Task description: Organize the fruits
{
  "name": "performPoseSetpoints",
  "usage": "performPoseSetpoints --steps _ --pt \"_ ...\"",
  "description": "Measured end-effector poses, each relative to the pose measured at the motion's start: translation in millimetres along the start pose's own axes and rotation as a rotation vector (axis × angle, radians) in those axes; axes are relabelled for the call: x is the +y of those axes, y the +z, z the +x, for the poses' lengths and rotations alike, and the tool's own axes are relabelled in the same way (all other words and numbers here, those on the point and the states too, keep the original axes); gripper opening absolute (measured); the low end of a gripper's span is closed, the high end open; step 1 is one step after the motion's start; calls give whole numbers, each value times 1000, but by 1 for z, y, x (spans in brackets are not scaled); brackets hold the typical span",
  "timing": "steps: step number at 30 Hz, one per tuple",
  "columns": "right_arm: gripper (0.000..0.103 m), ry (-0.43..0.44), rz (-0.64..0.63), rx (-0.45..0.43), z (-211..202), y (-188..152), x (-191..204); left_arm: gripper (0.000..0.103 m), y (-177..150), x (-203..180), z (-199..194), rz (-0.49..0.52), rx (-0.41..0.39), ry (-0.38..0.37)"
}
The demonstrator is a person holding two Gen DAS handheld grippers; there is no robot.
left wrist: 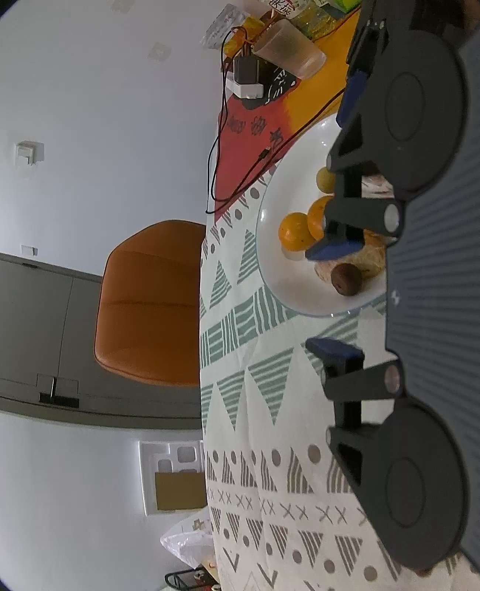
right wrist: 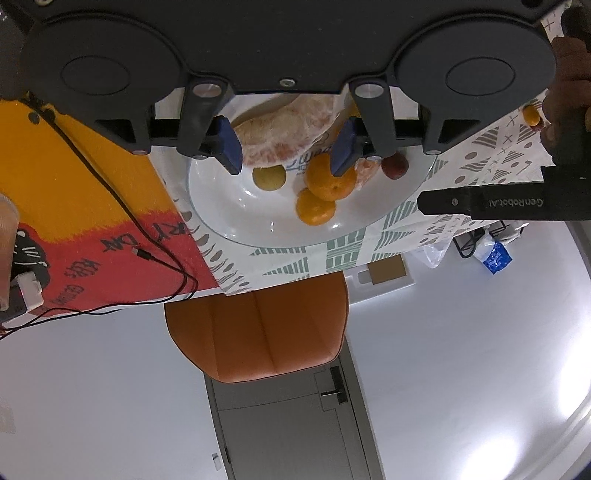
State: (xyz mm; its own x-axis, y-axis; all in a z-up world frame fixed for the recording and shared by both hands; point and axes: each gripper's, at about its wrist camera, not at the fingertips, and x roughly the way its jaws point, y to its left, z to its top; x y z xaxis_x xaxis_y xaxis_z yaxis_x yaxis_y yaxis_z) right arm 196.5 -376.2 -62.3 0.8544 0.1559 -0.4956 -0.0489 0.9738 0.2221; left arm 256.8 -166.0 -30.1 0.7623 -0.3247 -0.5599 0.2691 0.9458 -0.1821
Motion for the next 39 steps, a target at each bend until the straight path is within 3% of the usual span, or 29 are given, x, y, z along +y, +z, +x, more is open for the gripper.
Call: performPoseSetpoints --steps 9,16,39 --pt "57 16 2 4 -8 -4 11 75 -8 14 -25 -20 -13 41" --pt "70 34 10 -8 -19 -7 20 76 -16 26 -44 -38 -19 50" --pt "80 114 -19 -29 -35 -12 57 76 -32 65 -108 -89 -112 111"
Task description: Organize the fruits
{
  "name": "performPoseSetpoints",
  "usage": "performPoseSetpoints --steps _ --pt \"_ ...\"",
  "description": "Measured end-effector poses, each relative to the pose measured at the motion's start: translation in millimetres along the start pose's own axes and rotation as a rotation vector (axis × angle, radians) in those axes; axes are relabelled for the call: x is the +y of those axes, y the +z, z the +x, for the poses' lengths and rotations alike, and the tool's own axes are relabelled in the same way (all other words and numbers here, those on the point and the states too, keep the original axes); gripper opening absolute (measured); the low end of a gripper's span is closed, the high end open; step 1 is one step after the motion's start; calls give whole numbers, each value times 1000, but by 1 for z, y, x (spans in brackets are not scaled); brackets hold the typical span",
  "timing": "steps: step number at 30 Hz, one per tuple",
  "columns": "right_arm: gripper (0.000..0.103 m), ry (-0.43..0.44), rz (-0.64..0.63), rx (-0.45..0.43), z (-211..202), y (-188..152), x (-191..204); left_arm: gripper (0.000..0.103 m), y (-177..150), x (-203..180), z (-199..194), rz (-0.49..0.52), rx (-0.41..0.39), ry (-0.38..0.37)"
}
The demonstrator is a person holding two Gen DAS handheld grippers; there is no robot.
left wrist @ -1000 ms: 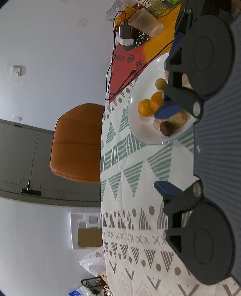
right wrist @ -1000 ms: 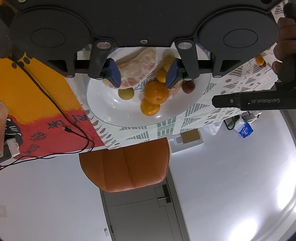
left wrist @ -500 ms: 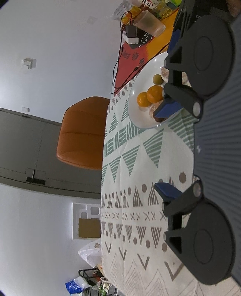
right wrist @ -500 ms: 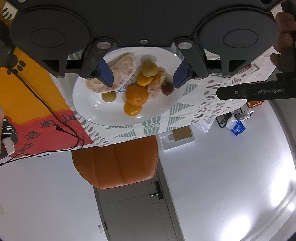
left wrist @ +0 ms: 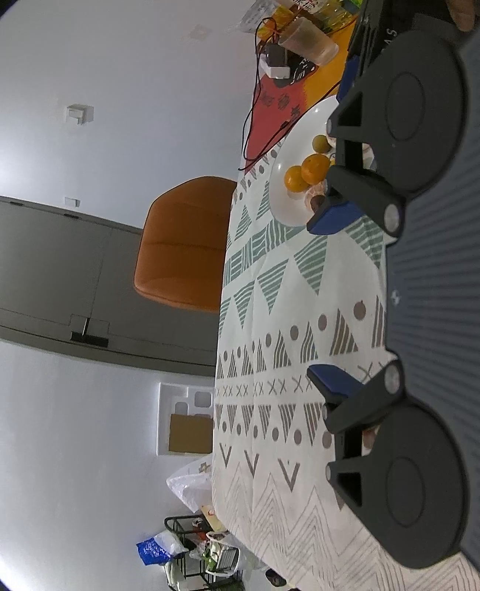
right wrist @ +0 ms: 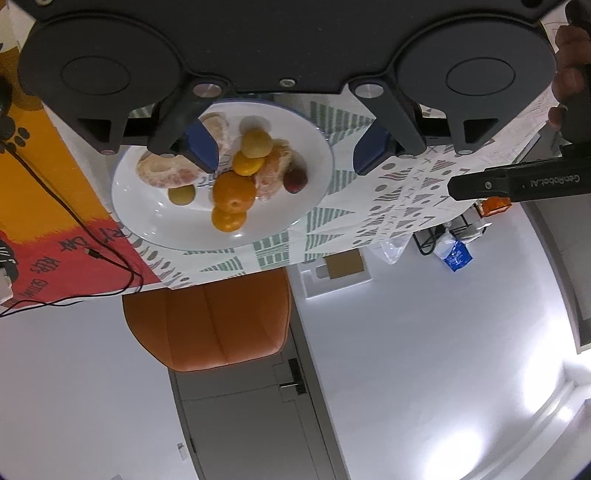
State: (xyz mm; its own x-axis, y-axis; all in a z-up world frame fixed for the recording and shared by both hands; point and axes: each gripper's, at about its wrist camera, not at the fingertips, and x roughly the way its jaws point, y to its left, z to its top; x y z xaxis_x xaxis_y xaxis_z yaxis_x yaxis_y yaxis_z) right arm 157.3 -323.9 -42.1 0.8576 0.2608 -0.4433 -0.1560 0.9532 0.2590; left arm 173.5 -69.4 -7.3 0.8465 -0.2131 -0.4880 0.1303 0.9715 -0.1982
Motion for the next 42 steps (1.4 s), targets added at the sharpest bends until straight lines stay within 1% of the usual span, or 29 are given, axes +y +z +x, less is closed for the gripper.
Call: performPoseSetpoints --steps 17,19,23,25,26,28,30,31,34,38,42 --pt "80 58 -44 11 -1 -5 32 76 -7 41 -36 -39 -39 65" --pt "84 63 -50 16 1 -5 37 76 -8 46 -39 -48 -38 69" --pt "86 79 -65 19 3 -6 48 76 -9 59 -43 -90 -29 64" --pt "89 91 -66 24 4 -7 54 76 -10 63 -46 -92 -34 70" --pt "90 97 -68 26 5 -7 56 77 -10 64 -47 -93 -37 74" --pt "97 113 -75 30 5 -9 61 91 -11 69 -51 -105 -50 82" --pt "103 130 -81 33 6 -10 66 97 -12 72 -54 -100 -68 90" --pt "103 138 -84 34 6 -10 69 100 -13 73 -55 -95 -71 90" --pt "103 158 -92 41 9 -11 76 101 -14 79 -56 -109 -69 87" --pt "103 166 -93 48 12 -12 82 102 -17 87 -57 -113 -68 103" --pt "103 178 -103 63 17 -14 88 102 -21 98 -57 -151 -60 115"
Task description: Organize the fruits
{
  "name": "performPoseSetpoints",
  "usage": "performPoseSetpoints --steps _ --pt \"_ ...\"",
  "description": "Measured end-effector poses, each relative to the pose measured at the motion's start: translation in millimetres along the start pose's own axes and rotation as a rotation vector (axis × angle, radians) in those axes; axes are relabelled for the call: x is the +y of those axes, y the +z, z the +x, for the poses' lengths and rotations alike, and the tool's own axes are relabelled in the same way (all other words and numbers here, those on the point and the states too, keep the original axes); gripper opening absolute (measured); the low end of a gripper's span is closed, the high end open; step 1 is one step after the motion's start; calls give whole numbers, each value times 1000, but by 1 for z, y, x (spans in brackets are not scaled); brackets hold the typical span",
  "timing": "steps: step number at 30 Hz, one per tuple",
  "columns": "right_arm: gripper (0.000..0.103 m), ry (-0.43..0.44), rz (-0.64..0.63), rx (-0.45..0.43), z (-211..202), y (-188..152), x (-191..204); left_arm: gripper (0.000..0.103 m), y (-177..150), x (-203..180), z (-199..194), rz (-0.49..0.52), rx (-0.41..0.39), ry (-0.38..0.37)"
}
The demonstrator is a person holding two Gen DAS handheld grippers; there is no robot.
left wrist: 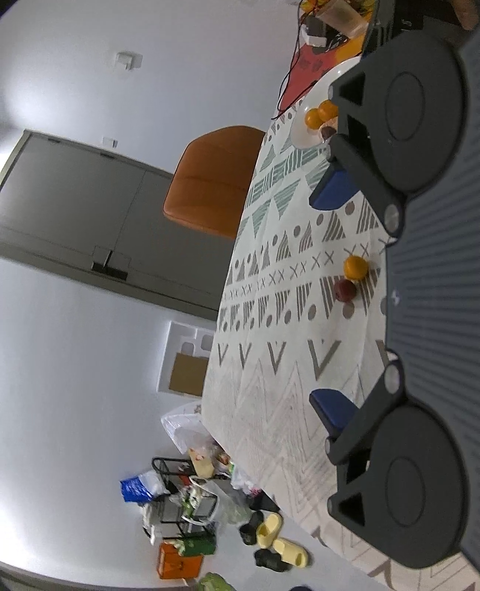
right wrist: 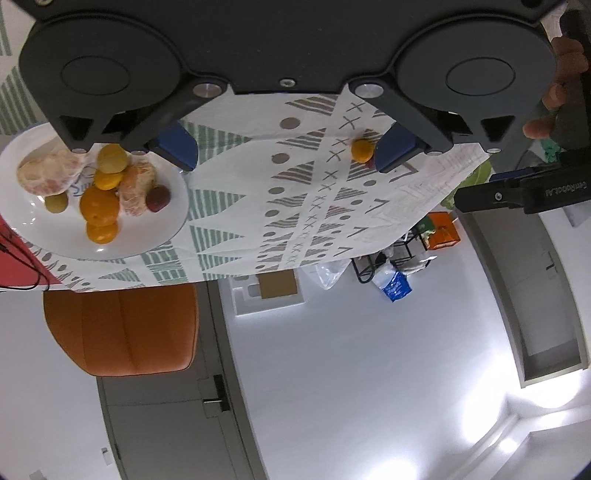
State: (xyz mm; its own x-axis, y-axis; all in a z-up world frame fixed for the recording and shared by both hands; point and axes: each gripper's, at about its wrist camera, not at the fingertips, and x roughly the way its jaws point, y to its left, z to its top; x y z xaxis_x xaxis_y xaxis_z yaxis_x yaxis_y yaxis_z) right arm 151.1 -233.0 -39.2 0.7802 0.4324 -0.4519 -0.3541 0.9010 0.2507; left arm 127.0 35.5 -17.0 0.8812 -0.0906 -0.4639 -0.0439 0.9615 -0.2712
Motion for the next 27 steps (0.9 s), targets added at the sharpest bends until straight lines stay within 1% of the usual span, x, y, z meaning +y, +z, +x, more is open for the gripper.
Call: performPoseSetpoints --steps 4,11,14,16,18,20,21,22,25,27 --pt "103 14 -8 23 6 -3 6 102 -2 11 2 -19 16 18" --pt "102 41 -27 62 21 -7 16 100 -6 25 10 -29 36 17" --pt "96 52 -39 83 30 -8 21 98 -8 29 14 -43 45 13" --pt "91 64 -36 99 35 -7 23 92 -9 32 18 -44 54 13" --pt "87 81 -38 109 40 -6 27 88 -9 34 21 -51 64 10" --pt "85 84 -52 118 45 -5 30 82 -9 36 24 -55 71 5" --pt "83 87 -55 122 47 -4 32 79 -9 37 26 -56 75 3" --pt "78 90 -57 128 50 -4 33 77 -9 38 28 -58 80 1" --pt "70 99 -63 148 60 -4 36 72 -9 39 33 -59 92 -5" --pt "67 103 -66 159 65 -4 38 70 -9 40 36 -61 95 -5"
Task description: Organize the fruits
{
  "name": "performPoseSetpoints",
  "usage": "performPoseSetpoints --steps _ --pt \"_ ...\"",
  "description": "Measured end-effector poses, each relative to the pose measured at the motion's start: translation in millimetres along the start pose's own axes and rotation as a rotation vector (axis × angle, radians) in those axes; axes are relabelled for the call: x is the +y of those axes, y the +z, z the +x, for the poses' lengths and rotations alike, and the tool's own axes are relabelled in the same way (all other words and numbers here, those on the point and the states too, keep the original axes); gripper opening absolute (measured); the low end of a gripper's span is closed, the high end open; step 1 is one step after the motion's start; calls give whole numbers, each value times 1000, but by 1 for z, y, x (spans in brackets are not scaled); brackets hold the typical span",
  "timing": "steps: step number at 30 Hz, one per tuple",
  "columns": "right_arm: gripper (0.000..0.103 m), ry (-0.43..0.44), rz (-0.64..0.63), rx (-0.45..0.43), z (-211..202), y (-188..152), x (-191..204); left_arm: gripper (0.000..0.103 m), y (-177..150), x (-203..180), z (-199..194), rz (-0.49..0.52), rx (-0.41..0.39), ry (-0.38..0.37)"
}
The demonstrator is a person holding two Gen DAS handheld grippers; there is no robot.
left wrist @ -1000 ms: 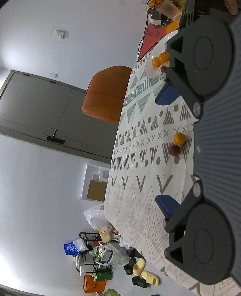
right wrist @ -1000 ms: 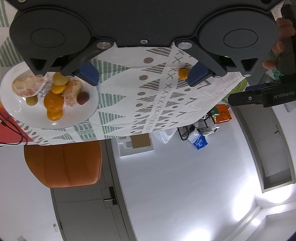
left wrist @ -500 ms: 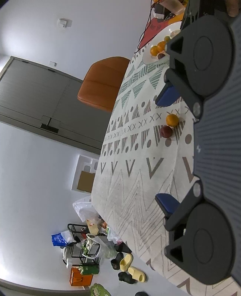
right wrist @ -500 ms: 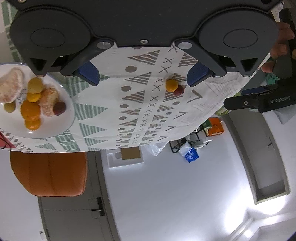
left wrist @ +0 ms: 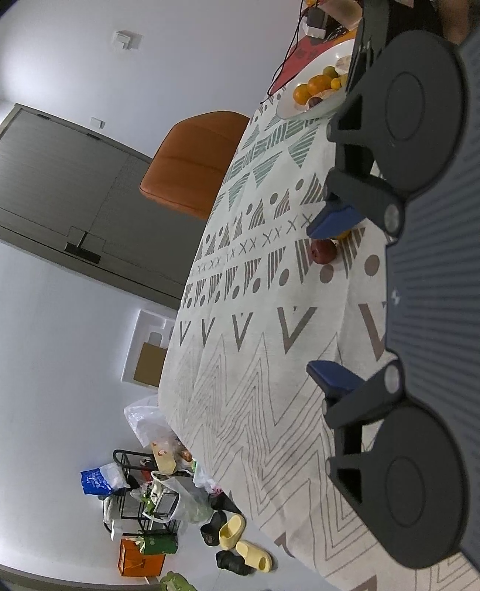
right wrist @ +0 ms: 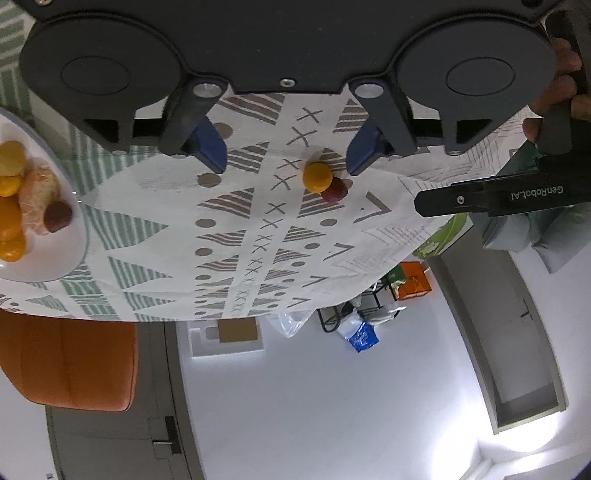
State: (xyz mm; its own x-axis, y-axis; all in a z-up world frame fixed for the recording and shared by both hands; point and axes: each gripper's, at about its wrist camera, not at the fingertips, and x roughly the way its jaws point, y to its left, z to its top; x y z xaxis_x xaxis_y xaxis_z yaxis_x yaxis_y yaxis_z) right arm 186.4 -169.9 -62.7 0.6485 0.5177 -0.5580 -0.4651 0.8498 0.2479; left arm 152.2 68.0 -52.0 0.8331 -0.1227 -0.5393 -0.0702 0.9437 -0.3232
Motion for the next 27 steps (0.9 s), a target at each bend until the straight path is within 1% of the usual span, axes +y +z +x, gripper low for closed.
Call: performPoseSetpoints --steps 7,10,17,18,20,21,22,23,27 --pt "53 26 -11 38 19 5 7 69 0 6 7 -7 1 13" --pt "51 31 -18 51 27 7 9 63 0 9 13 -12 14 16" --pt "49 28 -27 73 47 8 14 62 0 16 21 -32 25 14" --pt "48 24 -34 74 49 8 15 62 1 16 22 -35 28 14" --pt "44 17 -56 66 53 8 20 62 2 15 23 -35 29 13" --pt "37 17 -61 65 55 9 21 62 2 14 24 -35 28 11" --pt "25 19 -60 67 57 10 21 62 3 13 24 -36 27 9" --pt "22 25 -55 69 58 10 21 62 3 12 25 -36 28 5" --pt "22 33 -50 63 52 10 19 62 2 4 31 -20 43 -12"
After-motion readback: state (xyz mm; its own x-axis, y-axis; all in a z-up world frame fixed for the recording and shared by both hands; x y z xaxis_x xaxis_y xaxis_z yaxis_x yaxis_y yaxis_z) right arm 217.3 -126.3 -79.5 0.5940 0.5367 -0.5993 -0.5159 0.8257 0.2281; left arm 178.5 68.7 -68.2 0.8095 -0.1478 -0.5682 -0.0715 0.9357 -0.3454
